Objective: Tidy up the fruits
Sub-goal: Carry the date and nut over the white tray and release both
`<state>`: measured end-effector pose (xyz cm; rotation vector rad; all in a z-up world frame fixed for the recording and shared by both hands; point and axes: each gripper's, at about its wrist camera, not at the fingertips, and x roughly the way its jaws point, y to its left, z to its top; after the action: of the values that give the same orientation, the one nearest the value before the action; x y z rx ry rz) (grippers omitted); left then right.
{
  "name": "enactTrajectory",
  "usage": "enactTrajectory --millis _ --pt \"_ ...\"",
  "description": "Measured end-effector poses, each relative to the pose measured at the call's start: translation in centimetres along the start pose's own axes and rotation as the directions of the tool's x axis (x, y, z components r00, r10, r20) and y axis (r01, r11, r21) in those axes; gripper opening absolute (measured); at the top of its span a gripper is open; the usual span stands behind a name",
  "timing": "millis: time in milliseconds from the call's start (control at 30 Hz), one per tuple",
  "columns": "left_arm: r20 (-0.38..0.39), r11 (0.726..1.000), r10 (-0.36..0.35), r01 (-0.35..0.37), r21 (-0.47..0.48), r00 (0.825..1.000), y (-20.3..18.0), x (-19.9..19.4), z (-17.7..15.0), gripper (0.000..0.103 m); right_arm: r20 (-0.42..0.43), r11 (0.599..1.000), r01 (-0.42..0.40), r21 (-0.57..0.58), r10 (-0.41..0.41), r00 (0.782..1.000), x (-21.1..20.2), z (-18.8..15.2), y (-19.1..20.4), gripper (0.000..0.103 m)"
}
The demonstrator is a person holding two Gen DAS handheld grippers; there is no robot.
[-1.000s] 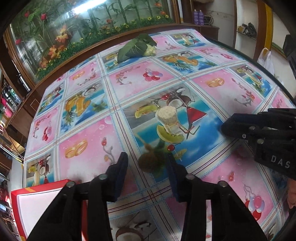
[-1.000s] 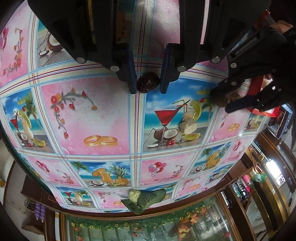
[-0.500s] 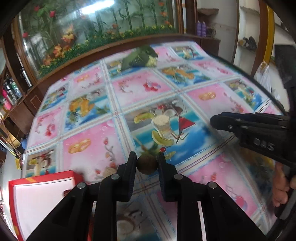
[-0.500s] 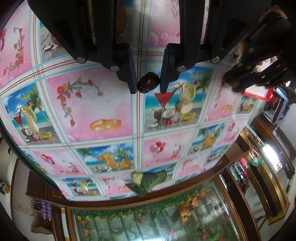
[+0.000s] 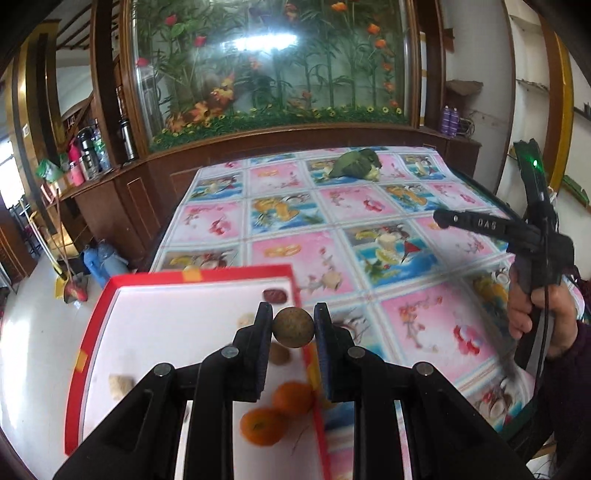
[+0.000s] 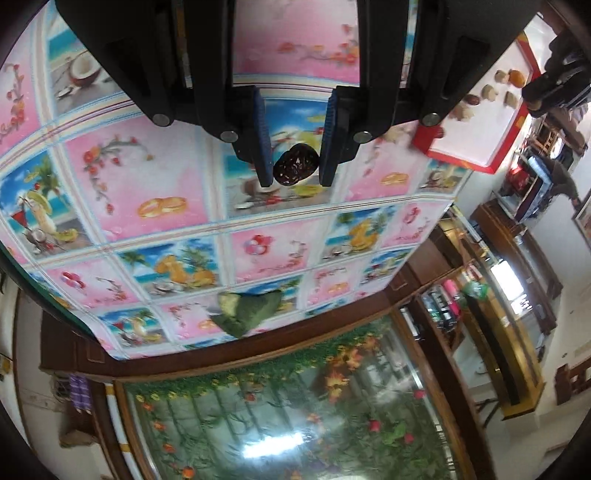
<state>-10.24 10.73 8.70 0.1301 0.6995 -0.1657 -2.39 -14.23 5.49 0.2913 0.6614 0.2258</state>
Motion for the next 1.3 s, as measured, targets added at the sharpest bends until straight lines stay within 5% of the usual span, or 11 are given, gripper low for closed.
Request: enactTrajectory --millis 533,967,1300 --pt "-0.023 0.99 0.101 -0.103 -0.102 0.995 6.8 -0.9 -3.8 0.022 -0.096 0.975 -0.187 -0.118 0.177 0.98 3.8 -3.7 12.2 0.027" --pt "-0.118 0.995 0.059 -0.068 -0.078 0.991 6.6 0.6 -6.9 0.022 -0.238 0.919 -0.317 -0.235 0.262 0.935 5.3 -6.7 17.5 0.028" --pt "-0.143 0.993 0.055 -0.069 -0.093 0.988 7.0 0.9 -7.5 0.022 -0.331 0.877 -0.351 -0.328 0.241 0.912 6.4 -9.2 19.7 0.028"
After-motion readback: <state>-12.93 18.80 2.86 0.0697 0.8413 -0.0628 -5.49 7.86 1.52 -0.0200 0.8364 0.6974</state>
